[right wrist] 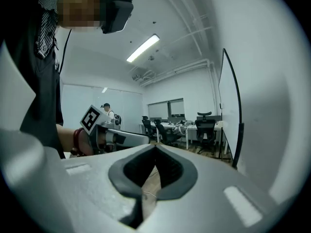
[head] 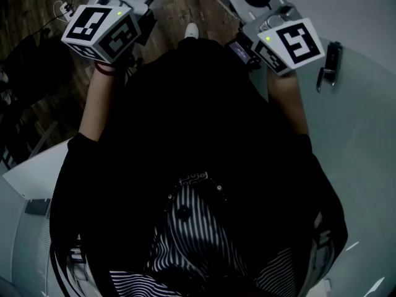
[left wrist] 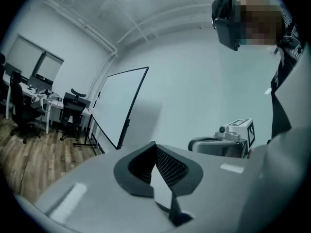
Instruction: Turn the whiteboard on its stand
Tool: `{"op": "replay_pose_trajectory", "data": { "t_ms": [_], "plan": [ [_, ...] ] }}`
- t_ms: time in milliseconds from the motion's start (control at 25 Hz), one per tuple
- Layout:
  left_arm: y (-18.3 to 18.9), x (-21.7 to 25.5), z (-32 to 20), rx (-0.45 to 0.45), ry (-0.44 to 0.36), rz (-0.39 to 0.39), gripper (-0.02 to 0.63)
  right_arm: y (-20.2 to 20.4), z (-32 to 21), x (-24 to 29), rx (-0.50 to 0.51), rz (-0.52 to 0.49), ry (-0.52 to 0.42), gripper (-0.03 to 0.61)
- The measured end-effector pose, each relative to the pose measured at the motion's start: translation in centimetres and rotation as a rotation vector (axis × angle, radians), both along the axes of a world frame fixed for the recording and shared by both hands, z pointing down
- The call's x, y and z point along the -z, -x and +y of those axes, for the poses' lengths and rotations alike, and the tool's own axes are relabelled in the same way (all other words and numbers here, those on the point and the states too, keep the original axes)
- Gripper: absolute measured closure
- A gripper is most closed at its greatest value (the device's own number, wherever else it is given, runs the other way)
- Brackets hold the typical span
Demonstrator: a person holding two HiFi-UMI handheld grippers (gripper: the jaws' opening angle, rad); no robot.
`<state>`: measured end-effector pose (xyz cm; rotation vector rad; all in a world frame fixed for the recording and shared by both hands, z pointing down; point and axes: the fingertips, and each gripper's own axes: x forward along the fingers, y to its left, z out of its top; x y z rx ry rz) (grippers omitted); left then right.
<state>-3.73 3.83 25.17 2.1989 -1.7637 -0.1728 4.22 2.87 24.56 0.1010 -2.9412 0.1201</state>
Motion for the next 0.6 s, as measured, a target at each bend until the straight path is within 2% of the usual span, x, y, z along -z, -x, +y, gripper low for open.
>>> {"op": "replay_pose_trajectory", "data": {
  "t_ms": [200,320,400,560,600],
  "plan": [
    [-1.6,-1.5,-6.3,-0.034,0.034,-0.029,0.615,-1.4,-6.2,-2.5,-0.004,0.003,0.054,0.577],
    [-3.2,-1.3,-8.7,-0.066,0.019,-0.102,0.615,-2.2,-9.8,-2.9,-0.026,-0.020,0.071,0.577],
    [-4.0,-1.9,-9.4,-0.085,0.028,-0.154,0.614,-2.5,-11.3,-3.2,-0.027,-0.049,0.117,0.577],
    [-3.0,-1.8,-11.0,-0.079,0.056,-0.113,0.614,-1.6,-13.3,-2.4,-0.022,-0.079,0.169,0.578],
    [-2.6,-1.4,-11.2,-0.075,0.061,-0.124,0.614,-1.4,-13.6,-2.0,-0.022,-0.089,0.194,0.577]
  ]
}}
